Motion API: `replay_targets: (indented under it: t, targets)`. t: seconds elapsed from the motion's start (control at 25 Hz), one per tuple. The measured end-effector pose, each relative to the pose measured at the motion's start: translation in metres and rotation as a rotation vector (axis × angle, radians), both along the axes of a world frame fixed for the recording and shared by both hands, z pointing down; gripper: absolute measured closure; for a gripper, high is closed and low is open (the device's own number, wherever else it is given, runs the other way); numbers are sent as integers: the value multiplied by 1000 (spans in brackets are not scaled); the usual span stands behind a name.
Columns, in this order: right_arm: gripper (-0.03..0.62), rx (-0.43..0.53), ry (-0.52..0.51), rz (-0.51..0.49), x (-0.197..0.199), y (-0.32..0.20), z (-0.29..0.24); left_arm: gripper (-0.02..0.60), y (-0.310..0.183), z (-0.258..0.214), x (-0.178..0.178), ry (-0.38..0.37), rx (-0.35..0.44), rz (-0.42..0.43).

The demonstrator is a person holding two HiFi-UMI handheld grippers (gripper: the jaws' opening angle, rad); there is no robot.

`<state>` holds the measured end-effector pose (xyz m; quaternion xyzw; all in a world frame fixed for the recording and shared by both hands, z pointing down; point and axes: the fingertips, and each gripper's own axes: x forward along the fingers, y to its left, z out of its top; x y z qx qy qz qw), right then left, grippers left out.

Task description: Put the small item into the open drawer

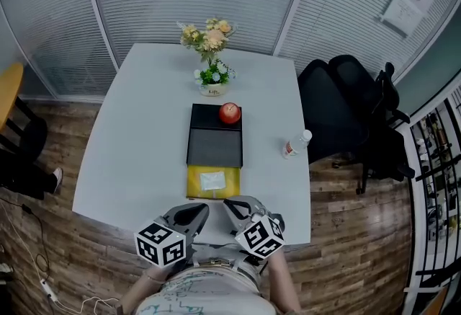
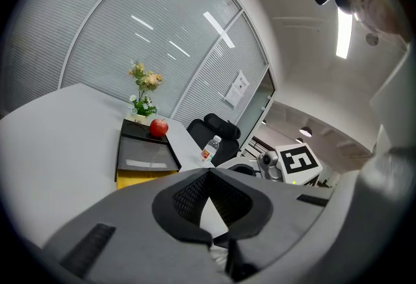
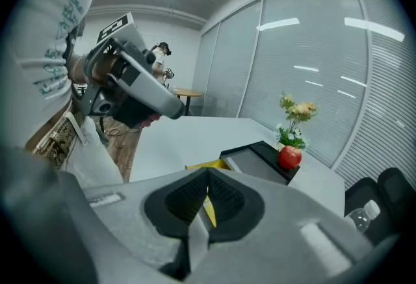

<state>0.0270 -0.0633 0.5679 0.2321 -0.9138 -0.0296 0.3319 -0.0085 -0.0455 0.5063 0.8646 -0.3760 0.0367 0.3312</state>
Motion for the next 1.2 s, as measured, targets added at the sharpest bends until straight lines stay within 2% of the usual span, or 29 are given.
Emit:
replay_targets:
  t: [0.24,0.48,0.64,0.8,0.96,1.2]
  targets:
    - [591,22,-102,41,0,-6,-26,584,-3,-7,3,7,23,5]
    - [591,57,-181,24,-5,-9,-45,584,-12,-15,0,-7,65,-1]
    - [591,79,-215,26,-6,-10,-54,584,-17,-16,-6,-53,91,-7]
    - [591,79,-236,50,-2,-13,-59,584,-23,-20,-8,-145,165,-18]
    - [591,65,-280,56,-4,-13,-66,584,-25,-33,-7,-89,210,-44]
    - [591,74,-364,61,-9,-12,-89,584,-23,-39,-3,-67,231,-46]
